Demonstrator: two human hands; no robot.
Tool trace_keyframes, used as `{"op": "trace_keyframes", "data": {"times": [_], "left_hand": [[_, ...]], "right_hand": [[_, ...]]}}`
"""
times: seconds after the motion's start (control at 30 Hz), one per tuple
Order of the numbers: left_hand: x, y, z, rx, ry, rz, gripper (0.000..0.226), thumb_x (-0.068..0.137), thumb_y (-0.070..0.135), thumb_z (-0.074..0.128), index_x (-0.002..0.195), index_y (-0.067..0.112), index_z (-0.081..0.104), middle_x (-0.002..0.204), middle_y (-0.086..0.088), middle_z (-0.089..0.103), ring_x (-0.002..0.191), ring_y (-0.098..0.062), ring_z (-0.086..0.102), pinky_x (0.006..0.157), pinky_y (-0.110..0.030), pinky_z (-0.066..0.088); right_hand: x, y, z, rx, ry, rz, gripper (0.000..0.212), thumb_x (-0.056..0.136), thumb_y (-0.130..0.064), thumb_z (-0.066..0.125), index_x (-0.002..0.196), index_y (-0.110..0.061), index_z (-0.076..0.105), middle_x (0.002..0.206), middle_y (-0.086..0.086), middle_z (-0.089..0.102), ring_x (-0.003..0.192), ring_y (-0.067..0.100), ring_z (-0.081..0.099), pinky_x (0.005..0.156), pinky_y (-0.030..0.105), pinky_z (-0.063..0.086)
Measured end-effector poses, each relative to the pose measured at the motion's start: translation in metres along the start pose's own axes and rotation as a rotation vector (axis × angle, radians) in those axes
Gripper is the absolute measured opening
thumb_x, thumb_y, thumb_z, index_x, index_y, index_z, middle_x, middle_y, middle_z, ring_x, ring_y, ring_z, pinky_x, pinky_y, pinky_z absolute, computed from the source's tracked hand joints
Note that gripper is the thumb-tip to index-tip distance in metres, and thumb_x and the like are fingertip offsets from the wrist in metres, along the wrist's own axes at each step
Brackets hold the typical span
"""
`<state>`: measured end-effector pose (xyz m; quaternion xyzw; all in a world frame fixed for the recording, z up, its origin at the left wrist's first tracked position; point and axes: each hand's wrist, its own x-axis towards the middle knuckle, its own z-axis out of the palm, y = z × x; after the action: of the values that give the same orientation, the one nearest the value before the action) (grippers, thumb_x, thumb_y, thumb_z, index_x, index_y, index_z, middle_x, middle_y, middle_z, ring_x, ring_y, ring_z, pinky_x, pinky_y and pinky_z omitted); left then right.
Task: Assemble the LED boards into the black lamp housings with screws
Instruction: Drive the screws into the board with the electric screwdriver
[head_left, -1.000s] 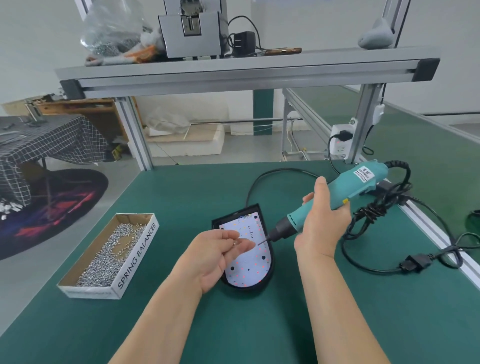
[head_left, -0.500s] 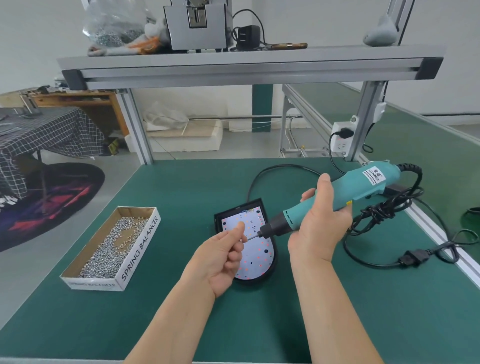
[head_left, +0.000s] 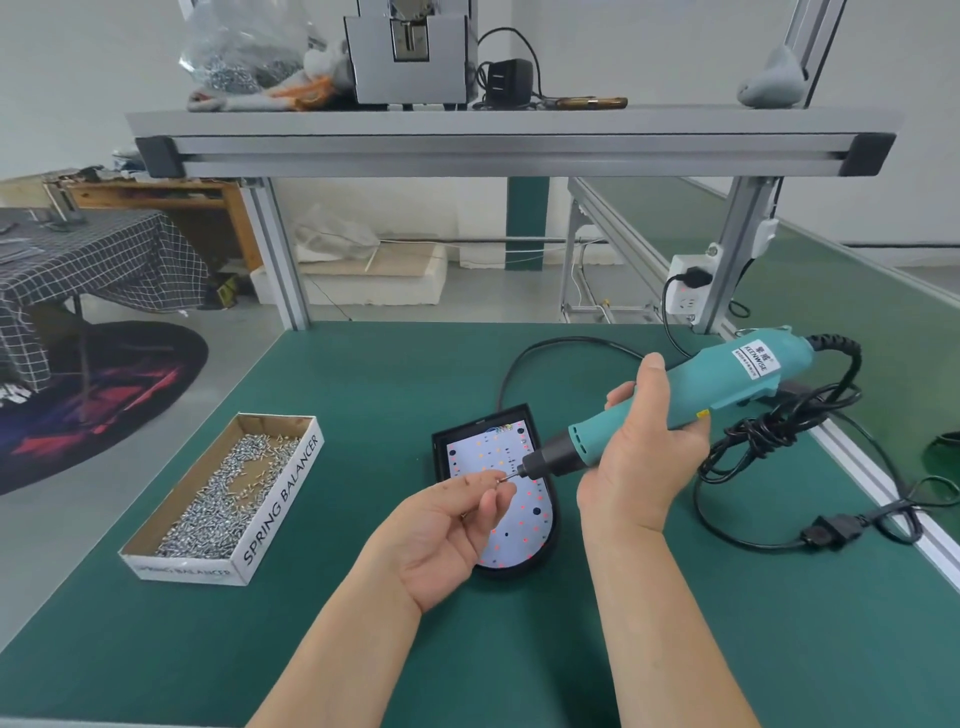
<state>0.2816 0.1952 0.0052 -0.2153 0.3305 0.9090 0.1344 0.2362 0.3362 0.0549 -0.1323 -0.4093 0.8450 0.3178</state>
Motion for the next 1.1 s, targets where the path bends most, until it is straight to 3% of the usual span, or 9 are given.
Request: {"op": "trace_keyframes", "data": {"times": [0.1, 0.5, 0.63, 0.7, 0.73, 0.83, 0.87, 0.97, 1.1], "left_hand": [[0.000, -0.001, 0.000, 0.013, -0.003, 0.008, 0.012, 0.086, -0.017, 0.057, 0.092, -0.012, 0.066, 0.080, -0.023, 0.071, 0.063, -0.022, 0.074, 0.048, -0.018, 0.056], [0.001, -0.026, 0.006, 0.477, -0.016, 0.577, 0.036, 0.095, -0.007, 0.060, 0.075, 0.020, 0.074, 0.084, -0.014, 0.076, 0.087, -0.031, 0.076, 0.077, -0.023, 0.058], [0.002, -0.020, 0.001, 0.549, -0.087, 0.521, 0.022, 0.095, -0.001, 0.063, 0.101, 0.019, 0.071, 0.085, -0.016, 0.076, 0.084, -0.032, 0.076, 0.078, -0.027, 0.058], [0.005, -0.011, -0.008, 0.629, -0.060, 0.489, 0.029, 0.091, 0.013, 0.071, 0.117, 0.022, 0.062, 0.080, -0.014, 0.075, 0.068, -0.025, 0.073, 0.062, -0.024, 0.056], [0.008, -0.004, -0.014, 0.673, 0.050, 0.497, 0.031, 0.089, 0.021, 0.074, 0.117, 0.020, 0.061, 0.074, -0.010, 0.074, 0.058, -0.020, 0.067, 0.052, -0.023, 0.051], [0.020, 0.020, -0.038, 0.966, 0.557, 0.495, 0.035, 0.085, 0.045, 0.075, 0.085, 0.012, 0.061, 0.068, 0.004, 0.063, 0.057, -0.015, 0.052, 0.048, -0.025, 0.037], [0.024, 0.026, -0.043, 1.086, 0.611, 0.440, 0.047, 0.083, 0.051, 0.075, 0.070, 0.012, 0.052, 0.062, 0.005, 0.053, 0.057, -0.019, 0.044, 0.048, -0.027, 0.030], [0.036, 0.029, -0.036, 1.336, 0.522, 0.298, 0.069, 0.071, 0.059, 0.080, 0.059, 0.021, 0.023, 0.046, 0.009, 0.020, 0.048, -0.019, 0.020, 0.050, -0.027, 0.013], [0.053, 0.023, -0.018, 1.419, 0.465, 0.218, 0.059, 0.063, 0.053, 0.087, 0.064, 0.015, 0.041, 0.059, 0.004, 0.037, 0.054, -0.019, 0.034, 0.053, -0.027, 0.025]], "right_hand": [[0.000, 0.001, 0.000, -0.008, -0.008, -0.003, 0.020, 0.083, -0.034, 0.070, 0.082, -0.023, 0.054, 0.061, -0.003, 0.058, 0.058, 0.012, 0.053, 0.067, 0.035, 0.044], [0.012, 0.004, 0.000, -0.002, 0.095, 0.097, 0.013, 0.091, -0.030, 0.068, 0.089, -0.025, 0.056, 0.062, -0.003, 0.055, 0.061, 0.013, 0.052, 0.066, 0.032, 0.045], [0.014, 0.006, -0.002, -0.002, 0.076, 0.089, 0.014, 0.091, -0.029, 0.069, 0.089, -0.024, 0.055, 0.060, -0.005, 0.055, 0.058, 0.011, 0.051, 0.061, 0.028, 0.045], [0.016, 0.004, -0.002, -0.007, 0.047, 0.068, 0.014, 0.090, -0.029, 0.069, 0.089, -0.024, 0.056, 0.058, -0.007, 0.055, 0.057, 0.011, 0.052, 0.058, 0.026, 0.045], [0.017, 0.003, -0.002, -0.010, 0.025, 0.054, 0.014, 0.089, -0.029, 0.069, 0.089, -0.024, 0.056, 0.058, -0.007, 0.055, 0.057, 0.011, 0.052, 0.057, 0.025, 0.045], [0.016, 0.006, -0.003, -0.058, -0.053, -0.008, 0.019, 0.086, -0.031, 0.070, 0.084, -0.021, 0.054, 0.057, -0.006, 0.056, 0.054, 0.010, 0.051, 0.055, 0.024, 0.045], [0.014, 0.008, -0.004, -0.082, -0.081, -0.038, 0.021, 0.084, -0.031, 0.071, 0.082, -0.021, 0.052, 0.056, -0.007, 0.056, 0.052, 0.010, 0.051, 0.053, 0.023, 0.045], [0.006, 0.017, -0.004, -0.187, -0.183, -0.140, 0.024, 0.081, -0.035, 0.072, 0.078, -0.021, 0.053, 0.056, -0.004, 0.058, 0.052, 0.012, 0.054, 0.055, 0.023, 0.047], [0.001, 0.024, -0.007, -0.330, -0.302, -0.254, 0.025, 0.079, -0.044, 0.071, 0.076, -0.025, 0.055, 0.066, 0.016, 0.059, 0.060, 0.031, 0.056, 0.060, 0.036, 0.050]]}}
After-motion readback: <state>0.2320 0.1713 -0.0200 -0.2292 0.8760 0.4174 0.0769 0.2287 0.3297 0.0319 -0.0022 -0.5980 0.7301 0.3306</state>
